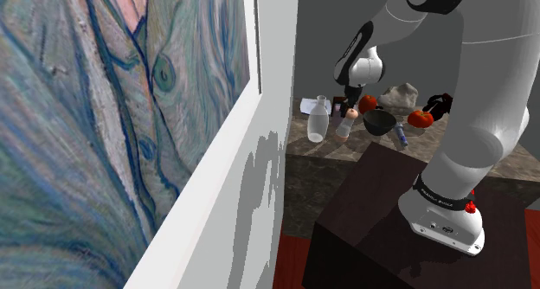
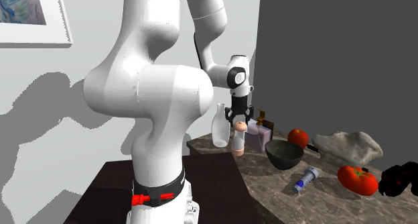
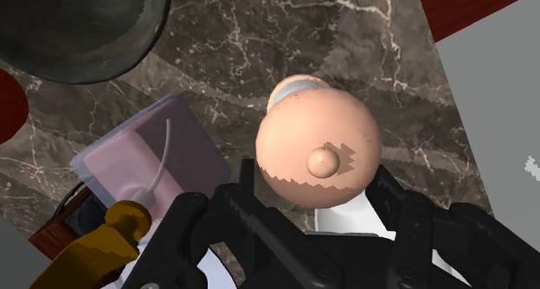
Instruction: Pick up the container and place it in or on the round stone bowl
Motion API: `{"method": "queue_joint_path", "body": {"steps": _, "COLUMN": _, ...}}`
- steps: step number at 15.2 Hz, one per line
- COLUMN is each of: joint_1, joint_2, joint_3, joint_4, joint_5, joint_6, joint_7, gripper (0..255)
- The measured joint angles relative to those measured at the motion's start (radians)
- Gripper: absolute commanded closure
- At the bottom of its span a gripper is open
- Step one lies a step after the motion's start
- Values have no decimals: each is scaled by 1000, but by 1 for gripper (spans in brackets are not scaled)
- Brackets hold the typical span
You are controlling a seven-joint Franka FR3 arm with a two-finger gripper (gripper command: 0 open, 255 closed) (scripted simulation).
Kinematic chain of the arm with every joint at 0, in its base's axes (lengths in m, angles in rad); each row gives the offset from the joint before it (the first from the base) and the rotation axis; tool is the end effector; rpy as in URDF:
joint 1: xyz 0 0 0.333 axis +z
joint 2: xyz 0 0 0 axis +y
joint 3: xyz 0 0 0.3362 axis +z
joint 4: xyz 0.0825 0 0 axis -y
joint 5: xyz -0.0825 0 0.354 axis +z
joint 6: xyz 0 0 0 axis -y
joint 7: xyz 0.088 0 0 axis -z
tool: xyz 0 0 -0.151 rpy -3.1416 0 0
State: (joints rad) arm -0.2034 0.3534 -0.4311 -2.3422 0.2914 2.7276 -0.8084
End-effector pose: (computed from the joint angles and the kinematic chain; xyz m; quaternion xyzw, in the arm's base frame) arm 0.4096 -0.3165 0.2053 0.9987 -0.0301 0.0243 0.0332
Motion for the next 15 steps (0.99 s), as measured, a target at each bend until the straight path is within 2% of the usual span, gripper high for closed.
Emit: {"method": "queue_joint_path", "body": {"steps": 15, "joint_1": 79, "joint_2": -195, "joint_3": -109, "joint_4": 0, "joint_5": -190, "joint_6": -173, "joint_7": 130, "gripper": 255}}
